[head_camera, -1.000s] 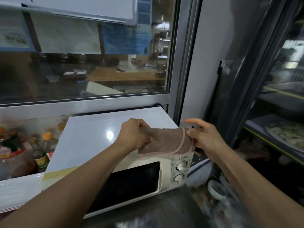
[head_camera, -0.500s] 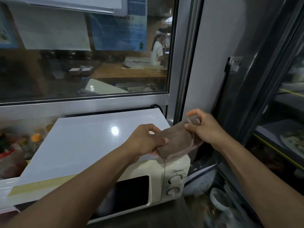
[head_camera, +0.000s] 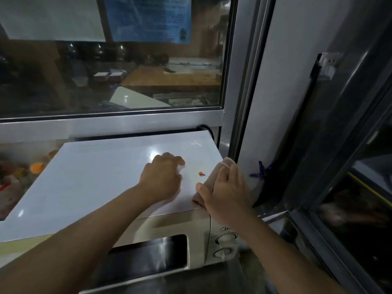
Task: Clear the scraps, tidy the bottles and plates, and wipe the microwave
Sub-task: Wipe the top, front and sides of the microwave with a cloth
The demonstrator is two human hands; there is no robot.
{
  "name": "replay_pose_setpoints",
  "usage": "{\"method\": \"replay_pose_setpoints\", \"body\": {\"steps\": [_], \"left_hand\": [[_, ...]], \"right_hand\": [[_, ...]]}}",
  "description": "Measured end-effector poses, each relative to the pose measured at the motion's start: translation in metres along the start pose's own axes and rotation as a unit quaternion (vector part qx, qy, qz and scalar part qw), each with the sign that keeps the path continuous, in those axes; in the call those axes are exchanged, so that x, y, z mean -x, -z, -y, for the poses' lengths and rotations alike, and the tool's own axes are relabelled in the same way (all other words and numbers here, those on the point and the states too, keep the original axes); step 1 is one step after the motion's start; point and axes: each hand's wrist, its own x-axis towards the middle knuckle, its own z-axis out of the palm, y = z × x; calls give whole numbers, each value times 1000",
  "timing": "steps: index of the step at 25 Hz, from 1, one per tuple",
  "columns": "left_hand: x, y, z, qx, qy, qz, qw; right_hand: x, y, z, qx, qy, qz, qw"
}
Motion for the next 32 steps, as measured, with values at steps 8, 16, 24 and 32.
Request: {"method": "replay_pose_setpoints", "body": {"steps": [8, 16, 24, 32], "left_hand": [[-35, -23, 35, -48, -12, 7, 999], [-40, -20, 43, -61, -35, 29, 997], [-79, 0, 86, -72, 38, 19, 996], [-89, -13, 102, -54, 6, -52, 997]], "right_hand": [[-77, -16, -3, 16, -51, 46, 997], [-122, -18, 7, 2, -26, 89, 996], [-92, -18, -6, 25, 28, 57, 998], [-211, -49, 12, 34, 28, 100, 994]]}}
